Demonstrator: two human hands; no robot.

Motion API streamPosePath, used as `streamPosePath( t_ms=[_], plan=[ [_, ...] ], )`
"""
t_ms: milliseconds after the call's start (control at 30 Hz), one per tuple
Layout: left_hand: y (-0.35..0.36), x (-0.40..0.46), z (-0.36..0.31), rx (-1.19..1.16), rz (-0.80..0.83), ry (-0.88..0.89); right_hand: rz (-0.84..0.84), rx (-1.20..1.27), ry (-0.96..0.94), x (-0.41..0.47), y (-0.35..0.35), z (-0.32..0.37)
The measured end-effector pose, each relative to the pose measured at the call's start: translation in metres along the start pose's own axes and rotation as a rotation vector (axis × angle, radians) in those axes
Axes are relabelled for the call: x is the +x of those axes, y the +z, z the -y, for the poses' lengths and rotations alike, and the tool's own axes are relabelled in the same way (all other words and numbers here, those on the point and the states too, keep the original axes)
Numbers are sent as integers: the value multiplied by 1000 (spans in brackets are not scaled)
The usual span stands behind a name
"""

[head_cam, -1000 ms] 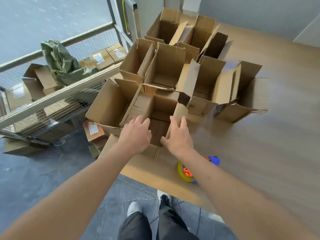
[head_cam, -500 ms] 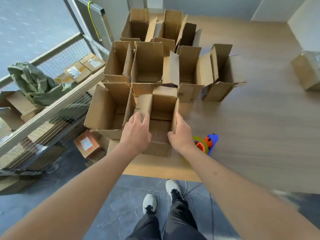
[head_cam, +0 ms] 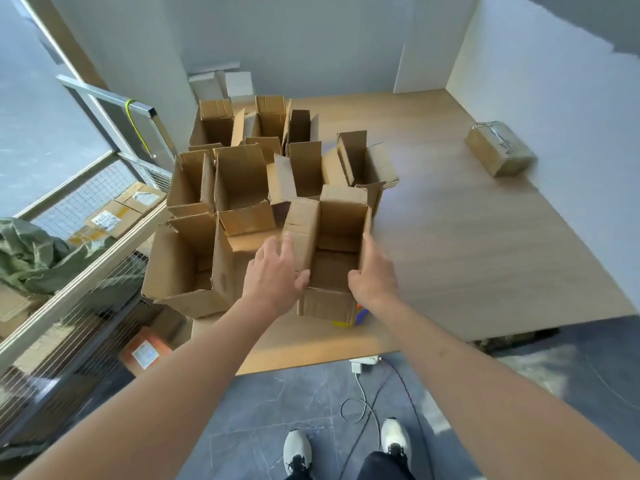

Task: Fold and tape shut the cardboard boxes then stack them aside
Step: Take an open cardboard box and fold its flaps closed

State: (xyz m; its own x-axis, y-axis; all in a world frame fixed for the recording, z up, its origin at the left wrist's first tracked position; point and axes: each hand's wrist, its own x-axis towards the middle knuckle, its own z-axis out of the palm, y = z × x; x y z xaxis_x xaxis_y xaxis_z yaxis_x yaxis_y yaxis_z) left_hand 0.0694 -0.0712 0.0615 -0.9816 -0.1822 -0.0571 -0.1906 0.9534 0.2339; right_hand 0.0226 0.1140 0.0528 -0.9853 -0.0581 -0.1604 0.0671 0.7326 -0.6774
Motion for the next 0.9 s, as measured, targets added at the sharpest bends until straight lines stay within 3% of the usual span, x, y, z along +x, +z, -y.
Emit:
streamPosePath(
  t_ms=[133,233,367,500,667,900],
  plan=[
    [4,9,-55,-310,125,-325,-91,20,52,4,-43,-29],
    [18,18,-100,-558,278,-474,-97,32,74,9,-69,-61],
    [43,22,-165,-922,451,-555,-63,17,95,17,-98,-107],
    [78,27,-210,-1132,416,-596,-45,-42,79,24,-109,-146],
    [122,29,-225,-1019,330,-604,-66,-183,144,29,-115,-183],
    [152,48,-191,-747,191,-592,-96,-153,398,64,-126,-232]
  ],
)
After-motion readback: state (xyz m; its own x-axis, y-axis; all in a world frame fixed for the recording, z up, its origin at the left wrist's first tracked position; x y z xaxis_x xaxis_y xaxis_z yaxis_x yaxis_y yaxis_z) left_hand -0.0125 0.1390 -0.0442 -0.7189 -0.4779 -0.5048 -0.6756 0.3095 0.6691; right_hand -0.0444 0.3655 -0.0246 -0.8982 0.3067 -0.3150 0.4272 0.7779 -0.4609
